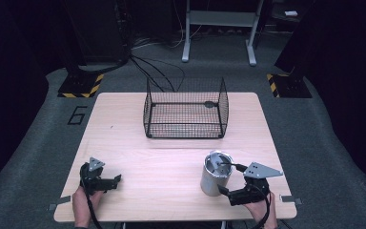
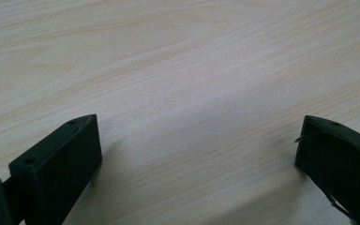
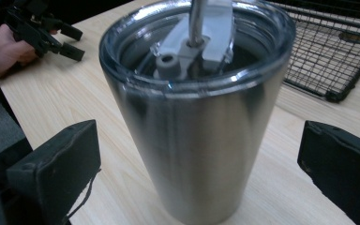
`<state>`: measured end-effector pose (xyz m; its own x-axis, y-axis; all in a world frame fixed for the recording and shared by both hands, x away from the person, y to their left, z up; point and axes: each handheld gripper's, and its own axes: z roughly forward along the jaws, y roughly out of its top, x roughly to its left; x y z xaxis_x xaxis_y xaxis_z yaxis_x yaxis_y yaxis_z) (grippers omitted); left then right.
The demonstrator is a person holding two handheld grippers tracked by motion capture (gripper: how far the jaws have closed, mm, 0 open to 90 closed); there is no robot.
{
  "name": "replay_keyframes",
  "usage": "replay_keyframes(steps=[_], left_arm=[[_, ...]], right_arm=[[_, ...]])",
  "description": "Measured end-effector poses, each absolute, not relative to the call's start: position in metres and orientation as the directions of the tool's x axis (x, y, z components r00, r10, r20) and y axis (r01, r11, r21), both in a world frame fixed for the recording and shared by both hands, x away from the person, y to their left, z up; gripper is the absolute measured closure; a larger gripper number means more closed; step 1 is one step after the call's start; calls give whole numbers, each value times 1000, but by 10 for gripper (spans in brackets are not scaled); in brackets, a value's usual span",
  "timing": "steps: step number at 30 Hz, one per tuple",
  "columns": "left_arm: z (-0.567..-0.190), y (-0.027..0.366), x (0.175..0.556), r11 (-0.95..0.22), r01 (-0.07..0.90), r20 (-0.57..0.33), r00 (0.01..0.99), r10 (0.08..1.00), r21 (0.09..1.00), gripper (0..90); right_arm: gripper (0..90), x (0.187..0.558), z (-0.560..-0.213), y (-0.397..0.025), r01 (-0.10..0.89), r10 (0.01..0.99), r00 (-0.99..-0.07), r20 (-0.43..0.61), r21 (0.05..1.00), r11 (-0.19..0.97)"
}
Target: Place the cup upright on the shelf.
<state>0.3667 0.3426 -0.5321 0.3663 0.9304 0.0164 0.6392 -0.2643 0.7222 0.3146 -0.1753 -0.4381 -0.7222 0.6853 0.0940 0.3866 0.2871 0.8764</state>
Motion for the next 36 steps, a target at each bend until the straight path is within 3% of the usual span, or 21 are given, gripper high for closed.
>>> replay_keyframes(steps=[36], left_arm=[[-531,343,367,-269,645,12,373,928,715,4]], right_arm=[[10,336,-444,-144,305,725,-686,67,931,202]])
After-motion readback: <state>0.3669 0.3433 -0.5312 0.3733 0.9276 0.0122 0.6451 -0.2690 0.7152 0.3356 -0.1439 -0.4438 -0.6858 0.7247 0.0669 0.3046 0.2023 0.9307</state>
